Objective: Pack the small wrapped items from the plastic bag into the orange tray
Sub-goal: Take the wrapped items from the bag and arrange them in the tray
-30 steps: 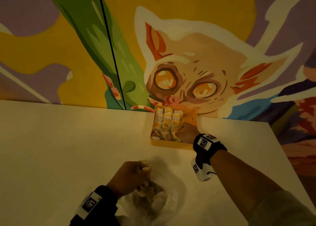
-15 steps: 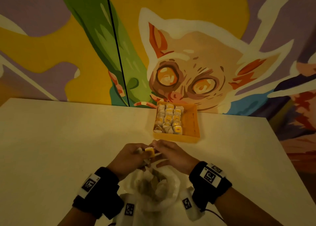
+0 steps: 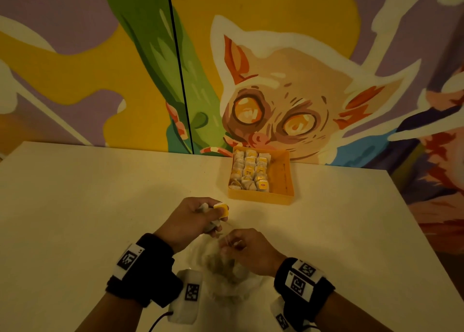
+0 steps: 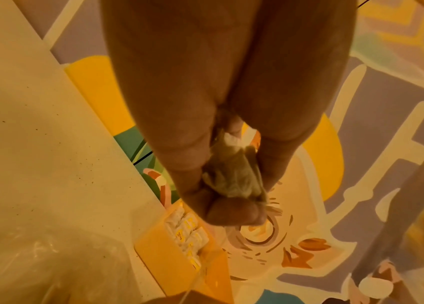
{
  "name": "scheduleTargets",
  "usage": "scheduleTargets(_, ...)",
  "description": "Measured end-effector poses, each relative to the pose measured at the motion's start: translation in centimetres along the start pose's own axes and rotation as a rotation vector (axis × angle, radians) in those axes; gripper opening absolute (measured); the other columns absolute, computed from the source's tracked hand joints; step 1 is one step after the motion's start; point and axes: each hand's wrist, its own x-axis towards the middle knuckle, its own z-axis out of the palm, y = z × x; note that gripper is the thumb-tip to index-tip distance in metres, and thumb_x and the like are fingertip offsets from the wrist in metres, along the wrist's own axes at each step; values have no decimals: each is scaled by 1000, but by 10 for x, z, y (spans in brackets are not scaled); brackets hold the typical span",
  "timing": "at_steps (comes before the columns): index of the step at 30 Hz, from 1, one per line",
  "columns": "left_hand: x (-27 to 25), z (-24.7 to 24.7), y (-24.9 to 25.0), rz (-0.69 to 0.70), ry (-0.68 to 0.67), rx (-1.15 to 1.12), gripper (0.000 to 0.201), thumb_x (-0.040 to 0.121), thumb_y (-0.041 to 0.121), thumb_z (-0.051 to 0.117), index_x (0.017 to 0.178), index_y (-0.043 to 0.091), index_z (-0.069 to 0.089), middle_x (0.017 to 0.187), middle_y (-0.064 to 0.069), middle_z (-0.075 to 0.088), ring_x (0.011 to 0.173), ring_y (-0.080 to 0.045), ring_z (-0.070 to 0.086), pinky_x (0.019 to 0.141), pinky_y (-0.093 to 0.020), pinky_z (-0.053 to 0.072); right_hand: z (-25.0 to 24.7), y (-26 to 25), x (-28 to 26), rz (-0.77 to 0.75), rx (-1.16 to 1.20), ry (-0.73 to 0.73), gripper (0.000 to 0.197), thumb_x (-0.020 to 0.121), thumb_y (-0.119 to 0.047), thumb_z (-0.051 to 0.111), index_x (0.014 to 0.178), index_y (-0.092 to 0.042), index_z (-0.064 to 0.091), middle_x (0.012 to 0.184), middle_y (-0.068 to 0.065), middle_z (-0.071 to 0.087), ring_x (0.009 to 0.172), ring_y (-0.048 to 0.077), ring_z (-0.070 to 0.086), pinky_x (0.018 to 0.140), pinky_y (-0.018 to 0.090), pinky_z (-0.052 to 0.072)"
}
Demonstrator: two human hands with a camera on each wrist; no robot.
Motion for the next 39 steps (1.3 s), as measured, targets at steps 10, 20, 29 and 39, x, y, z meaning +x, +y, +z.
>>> scheduleTargets(10,-5,-10,-5,-6,60,14,12,91,9,63,97,2,71,76,-10,67,60,-19,58,53,-29,48,-2,12,-11,-44,60,110,19,87,-13,66,88,-31,65,90,-3,72,76,3,66,72,18,53)
scheduleTargets(20,-9,-18,-13,-45,161,-39,12,90,8,64,99,3,71,75,-10,66,59,-19,55,54,-31,45,-13,13,-16,-16,43,94,16,95,-16,59,90,-25,71,80,-11,69,69,5,64,64,13,48)
scheduleTargets(29,-10,-14,-36,-271,88,179,18,94,24,61,102,9,67,80,-10,66,58,-17,54,55,-28,43,-25,-14,-14,-153,85,210,10,89,-18,68,94,-23,75,95,-4,73,85,12,67,79,27,56)
scheduleTargets(39,-12,-24,-24,-149,17,234,15,89,13,68,102,19,72,67,-4,59,58,-15,51,58,-31,44,-37,-56,-21,-209,210,130,11,95,-25,60,97,-22,70,77,11,69,60,17,61,65,39,55)
